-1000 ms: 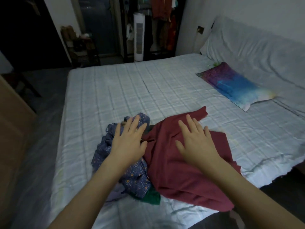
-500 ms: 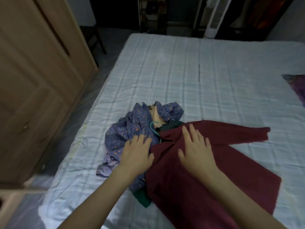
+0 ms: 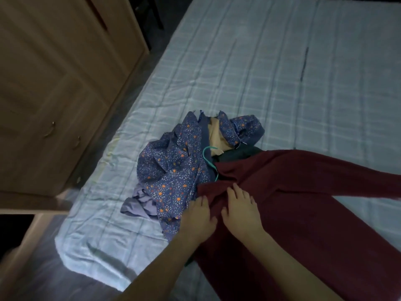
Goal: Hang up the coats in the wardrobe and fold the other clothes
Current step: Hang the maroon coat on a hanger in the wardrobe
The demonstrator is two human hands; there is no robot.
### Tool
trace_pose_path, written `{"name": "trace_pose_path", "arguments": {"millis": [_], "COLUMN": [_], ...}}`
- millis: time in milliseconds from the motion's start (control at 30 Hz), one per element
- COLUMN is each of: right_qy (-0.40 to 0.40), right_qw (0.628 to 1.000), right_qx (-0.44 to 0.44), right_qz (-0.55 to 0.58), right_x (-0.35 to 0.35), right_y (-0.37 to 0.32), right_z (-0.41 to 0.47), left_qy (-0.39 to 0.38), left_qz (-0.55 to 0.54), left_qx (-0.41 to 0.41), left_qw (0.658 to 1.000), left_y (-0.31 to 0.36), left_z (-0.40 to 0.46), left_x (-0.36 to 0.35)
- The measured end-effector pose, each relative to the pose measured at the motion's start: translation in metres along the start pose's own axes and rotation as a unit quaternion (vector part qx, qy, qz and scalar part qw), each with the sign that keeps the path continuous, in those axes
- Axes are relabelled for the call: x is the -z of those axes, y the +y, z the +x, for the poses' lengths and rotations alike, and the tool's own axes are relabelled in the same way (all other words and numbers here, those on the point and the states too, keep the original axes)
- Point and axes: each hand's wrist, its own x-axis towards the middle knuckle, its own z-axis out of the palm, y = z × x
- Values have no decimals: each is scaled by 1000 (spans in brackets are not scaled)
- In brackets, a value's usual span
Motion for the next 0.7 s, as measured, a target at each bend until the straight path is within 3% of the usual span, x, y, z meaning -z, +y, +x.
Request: {"name": "trace_pose_path", "arguments": {"millis": [167,333,467,600,667,700], "right_qy": [-49,-76,-83,60,137,134], "right_qw": [998,994,990,984,981,986], "right_qx": [26,26,41,6,12,23], "right_qz": [27,79,107,170,138,102], "right_x": [-18,-36,-42,-18,-6,-3], "right_y": [10,20,33,37,43,49], "right_z": [29,44,55,78,99,110], "left_qy": [55,116,108,72,58,53], "left_qz": [-113,-150,-182,-189,-198,-207], "left_qx": [60,98,125,146,141,135], "left_qw": [990,977,969,969,968,967], "left_y": [-2,0,-2,-7,-10,-13], "left_z": [26,44,56,71,77,78], "left_x": [-28,-35,-33,-26,-24,-23]}}
